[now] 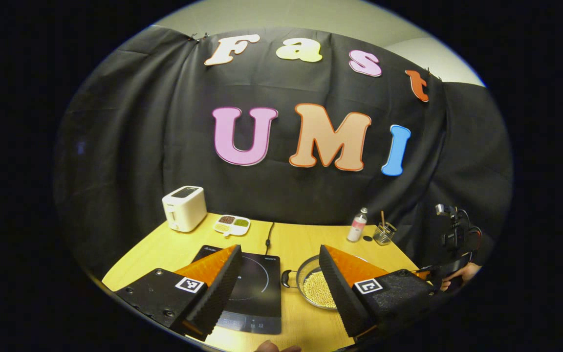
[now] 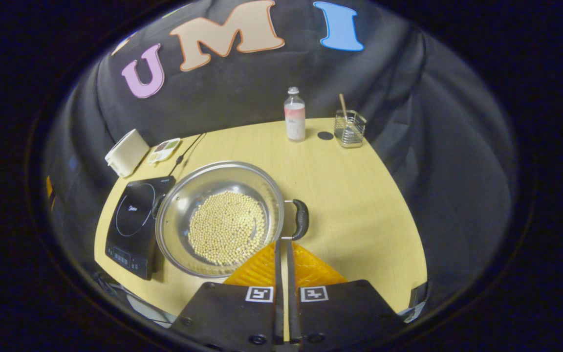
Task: First push the handle of the pot to place it horizontally, then grasp the pot with both hands and set it on the induction cooktop.
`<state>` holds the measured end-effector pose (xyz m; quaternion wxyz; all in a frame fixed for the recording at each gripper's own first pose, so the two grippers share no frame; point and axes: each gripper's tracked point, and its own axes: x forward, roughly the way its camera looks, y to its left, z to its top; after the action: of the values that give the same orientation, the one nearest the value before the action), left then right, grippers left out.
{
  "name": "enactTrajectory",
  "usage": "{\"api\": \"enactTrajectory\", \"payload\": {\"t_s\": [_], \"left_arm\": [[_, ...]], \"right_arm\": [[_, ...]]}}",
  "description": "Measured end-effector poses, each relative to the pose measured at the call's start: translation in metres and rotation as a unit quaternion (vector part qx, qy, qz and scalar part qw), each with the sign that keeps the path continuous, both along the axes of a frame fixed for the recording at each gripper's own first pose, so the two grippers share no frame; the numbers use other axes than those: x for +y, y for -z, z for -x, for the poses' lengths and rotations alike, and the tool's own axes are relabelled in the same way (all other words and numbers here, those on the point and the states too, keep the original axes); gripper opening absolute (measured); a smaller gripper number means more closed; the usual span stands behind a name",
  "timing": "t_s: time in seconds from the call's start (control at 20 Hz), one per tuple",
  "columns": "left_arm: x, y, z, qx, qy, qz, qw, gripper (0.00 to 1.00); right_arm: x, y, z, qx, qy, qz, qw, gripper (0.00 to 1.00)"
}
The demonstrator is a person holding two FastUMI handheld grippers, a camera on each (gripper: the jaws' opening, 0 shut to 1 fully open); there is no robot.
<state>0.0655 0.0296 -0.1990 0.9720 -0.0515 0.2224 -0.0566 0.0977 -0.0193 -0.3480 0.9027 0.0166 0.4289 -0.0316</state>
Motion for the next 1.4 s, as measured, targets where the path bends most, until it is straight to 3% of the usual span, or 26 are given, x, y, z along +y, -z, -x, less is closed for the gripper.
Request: {"api": "enactTrajectory", "payload": {"t_s": [0.3,0.35,0.45,0.7,0.9,1.05,1.1,1.15,1.2,1.25,1.4], "left_arm": [[-0.012,0.048,-0.020,0.056,0.032,0.010,0.998,0.96],[-0.015,0.056,-0.024,0.062,0.032,0.009,0.997,0.96],[-0.024,0.069,-0.027,0.082,0.032,0.014,0.996,0.96],[-0.039,0.105,-0.039,0.126,0.015,0.007,0.992,0.96],[-0.040,0.133,-0.047,0.159,-0.006,-0.015,0.987,0.96],[-0.045,0.146,-0.054,0.169,0.002,-0.023,0.985,0.96],[-0.047,0.153,-0.054,0.177,0.009,-0.025,0.984,0.96],[-0.048,0.160,-0.053,0.189,0.014,-0.028,0.982,0.96],[-0.048,0.167,-0.055,0.193,0.018,-0.028,0.981,0.96],[-0.048,0.173,-0.057,0.201,0.019,-0.025,0.979,0.97],[-0.052,0.194,-0.061,0.228,0.023,-0.011,0.973,0.96]], "right_arm": [[-0.003,0.000,-0.006,-0.001,0.026,0.004,1.000,0.21],[-0.005,0.003,-0.008,0.002,0.023,0.001,1.000,0.29],[-0.009,0.009,-0.017,0.010,0.022,-0.002,1.000,0.29],[-0.011,0.028,-0.042,0.013,0.005,-0.020,1.000,0.41],[-0.012,0.050,-0.058,0.023,-0.018,-0.022,0.999,0.40],[-0.012,0.057,-0.066,0.030,-0.014,-0.033,0.999,0.41],[-0.016,0.061,-0.067,0.035,-0.011,-0.030,0.999,0.46],[-0.016,0.064,-0.067,0.042,-0.009,-0.030,0.999,0.40],[-0.013,0.066,-0.068,0.043,-0.009,-0.028,0.999,0.46],[-0.013,0.069,-0.070,0.046,-0.010,-0.027,0.999,0.40],[-0.012,0.073,-0.074,0.054,-0.005,-0.029,0.998,0.51]]}}
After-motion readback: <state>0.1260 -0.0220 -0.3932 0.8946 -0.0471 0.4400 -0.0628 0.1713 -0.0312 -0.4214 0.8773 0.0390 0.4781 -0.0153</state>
